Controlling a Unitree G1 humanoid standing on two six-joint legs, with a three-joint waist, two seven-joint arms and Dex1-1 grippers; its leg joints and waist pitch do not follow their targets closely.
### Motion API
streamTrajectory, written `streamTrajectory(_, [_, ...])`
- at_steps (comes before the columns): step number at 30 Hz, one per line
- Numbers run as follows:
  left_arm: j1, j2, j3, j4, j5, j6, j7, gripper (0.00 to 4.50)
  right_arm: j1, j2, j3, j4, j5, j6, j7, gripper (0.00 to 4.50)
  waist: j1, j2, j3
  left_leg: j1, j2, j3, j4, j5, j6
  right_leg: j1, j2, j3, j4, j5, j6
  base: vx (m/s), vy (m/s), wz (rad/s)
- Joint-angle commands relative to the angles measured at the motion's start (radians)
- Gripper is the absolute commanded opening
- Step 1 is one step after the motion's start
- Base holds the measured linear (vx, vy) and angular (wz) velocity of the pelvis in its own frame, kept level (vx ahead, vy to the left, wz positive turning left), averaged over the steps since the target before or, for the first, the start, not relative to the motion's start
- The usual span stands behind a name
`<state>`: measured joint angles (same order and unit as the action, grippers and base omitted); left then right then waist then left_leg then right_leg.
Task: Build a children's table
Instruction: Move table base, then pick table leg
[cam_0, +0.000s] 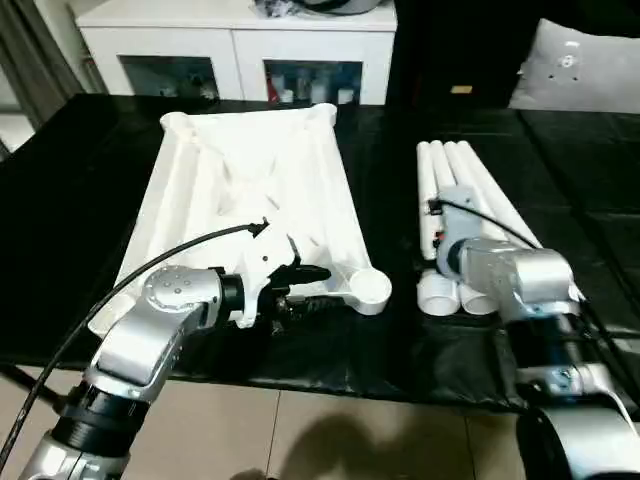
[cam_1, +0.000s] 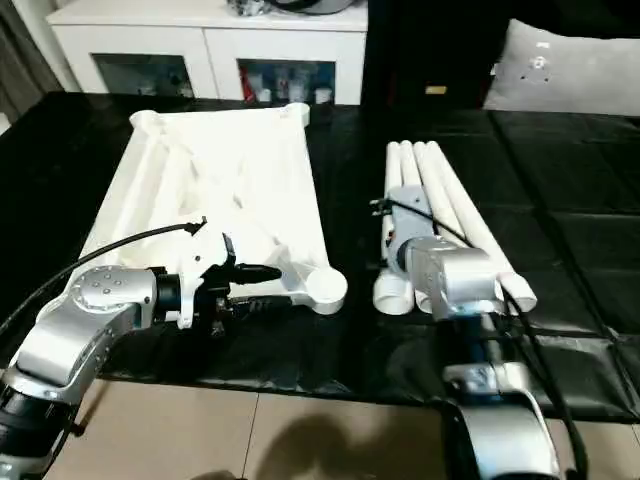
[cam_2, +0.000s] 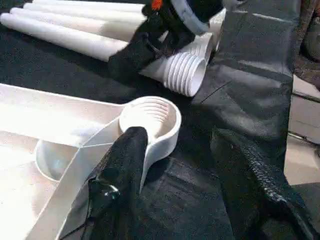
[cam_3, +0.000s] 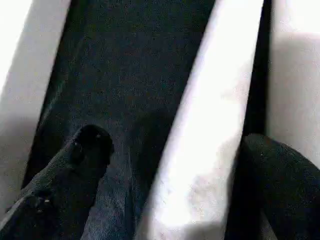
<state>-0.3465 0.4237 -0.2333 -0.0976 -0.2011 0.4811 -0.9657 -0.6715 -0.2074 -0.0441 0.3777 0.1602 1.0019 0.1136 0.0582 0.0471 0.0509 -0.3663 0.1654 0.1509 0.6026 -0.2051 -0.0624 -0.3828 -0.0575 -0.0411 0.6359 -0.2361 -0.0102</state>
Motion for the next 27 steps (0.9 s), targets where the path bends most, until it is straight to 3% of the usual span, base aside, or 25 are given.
streamTrajectory(1, [0.003, 0.007, -0.007, -0.013, 0.015, 0.020, 0.016, 2.35, -0.018, 0.010, -0.010, 0.035, 0.004, 0.016, 0.000, 4.50, 0.000, -0.006, -0.065, 0.004, 0.044, -0.004, -0.060, 0.003, 0.001, 0.060, -0.071, 0.048, -0.057, 0.124, -0.251, 0.000, 0.000, 0.00])
streamTrajectory(3, [0.001, 0.006, -0.008, -0.012, 0.017, 0.023, 0.018, 2.35, -0.020, 0.015, -0.015, 0.043, 0.009, 0.021, 0.003, 4.50, 0.001, -0.003, -0.065, 0.006, 0.044, -0.003, -0.061, -0.011, -0.006, 0.059, -0.071, 0.048, -0.059, 0.108, -0.246, 0.000, 0.000, 0.00])
streamTrajectory(10, [-0.006, -0.003, -0.015, -0.018, 0.015, 0.041, 0.043, 2.35, -0.024, 0.026, -0.027, 0.074, 0.021, 0.020, 0.012, 3.85, 0.002, -0.008, -0.065, 0.005, 0.043, -0.004, -0.061, -0.015, -0.008, 0.059, -0.071, 0.047, -0.059, 0.088, -0.242, 0.000, 0.000, 0.00])
streamTrajectory(11, [-0.007, -0.005, -0.019, -0.022, 0.013, 0.047, 0.055, 2.35, -0.030, 0.033, -0.043, 0.091, 0.028, 0.025, 0.010, 3.74, 0.000, -0.018, -0.064, 0.004, 0.043, -0.002, -0.062, -0.017, -0.007, 0.059, -0.071, 0.048, -0.061, 0.077, -0.242, 0.000, 0.000, 0.00])
streamTrajectory(13, [-0.006, -0.008, -0.019, -0.024, 0.012, 0.050, 0.065, 2.35, -0.032, 0.039, -0.058, 0.106, 0.032, 0.032, 0.007, 3.48, 0.002, -0.011, -0.064, 0.004, 0.044, -0.003, -0.061, -0.020, -0.006, 0.058, -0.073, 0.048, -0.061, 0.054, -0.240, 0.000, 0.000, 0.00])
streamTrajectory(15, [-0.004, -0.010, -0.019, -0.025, 0.013, 0.050, 0.071, 2.35, -0.031, 0.043, -0.063, 0.113, 0.031, 0.034, 0.003, 3.40, 0.001, -0.015, -0.064, 0.004, 0.044, -0.002, -0.062, -0.016, -0.006, 0.056, -0.071, 0.048, -0.062, 0.054, -0.236, 0.000, 0.000, 0.00])
streamTrajectory(27, [-0.013, -0.007, -0.041, -0.017, 0.027, 0.041, 0.088, 2.35, -0.025, 0.050, -0.087, 0.109, 0.032, 0.018, -0.011, 2.30, 0.002, -0.009, -0.064, 0.005, 0.044, -0.003, -0.062, -0.021, -0.014, 0.055, -0.071, 0.047, -0.063, 0.045, -0.229, 0.000, 0.000, 0.00])
